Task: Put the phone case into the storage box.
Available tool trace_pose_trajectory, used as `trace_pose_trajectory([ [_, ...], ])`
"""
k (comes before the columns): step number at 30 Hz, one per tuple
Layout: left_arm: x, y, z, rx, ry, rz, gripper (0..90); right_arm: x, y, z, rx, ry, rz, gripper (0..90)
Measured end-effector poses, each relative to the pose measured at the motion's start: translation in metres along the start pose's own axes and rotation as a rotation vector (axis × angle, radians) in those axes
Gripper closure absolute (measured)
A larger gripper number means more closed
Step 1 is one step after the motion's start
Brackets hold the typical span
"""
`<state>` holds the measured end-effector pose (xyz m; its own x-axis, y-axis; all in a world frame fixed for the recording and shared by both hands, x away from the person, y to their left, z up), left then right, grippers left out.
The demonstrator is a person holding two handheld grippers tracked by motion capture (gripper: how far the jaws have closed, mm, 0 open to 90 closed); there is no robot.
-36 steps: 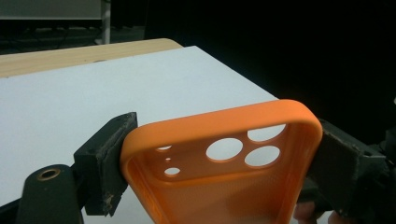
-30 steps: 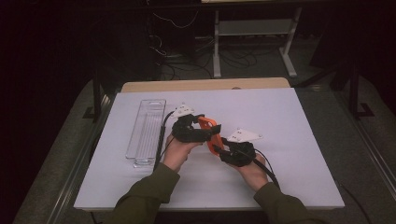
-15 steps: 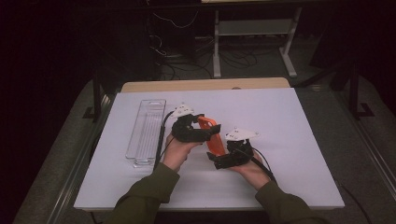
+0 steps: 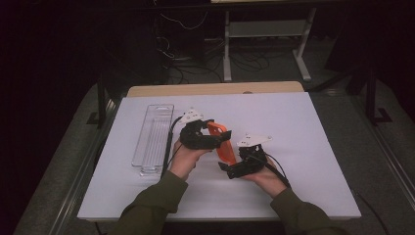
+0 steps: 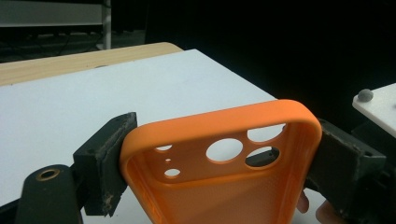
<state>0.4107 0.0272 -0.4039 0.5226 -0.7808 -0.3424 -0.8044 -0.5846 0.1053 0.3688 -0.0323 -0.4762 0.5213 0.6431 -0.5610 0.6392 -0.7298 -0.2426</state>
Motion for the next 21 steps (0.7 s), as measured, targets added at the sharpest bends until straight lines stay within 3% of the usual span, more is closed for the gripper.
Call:
trace_pose_trajectory([
  [12,-0.002,0.001,-0.002,0.014,0.001,0.005,15.4,-0.012,0.006,0.008,-0.002,-0.018,-0.016,0.0],
  [21,-0.002,0.003,-0.005,0.009,0.009,0.014,15.4,-0.032,0.029,0.018,0.029,-0.003,0.011,0.0],
])
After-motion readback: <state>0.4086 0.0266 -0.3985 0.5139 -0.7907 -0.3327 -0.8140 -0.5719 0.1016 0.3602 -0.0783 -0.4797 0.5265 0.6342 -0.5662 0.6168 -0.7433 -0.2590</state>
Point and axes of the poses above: each handheld gripper's, and its own axes: x roughly forward along the jaws, z roughly out of its underside, y roughly to its right, the point moved 10 cm from there along x, roughly forward along the jaws, and after that the axes turned 10 degrees about x, right-handed, at the moved point
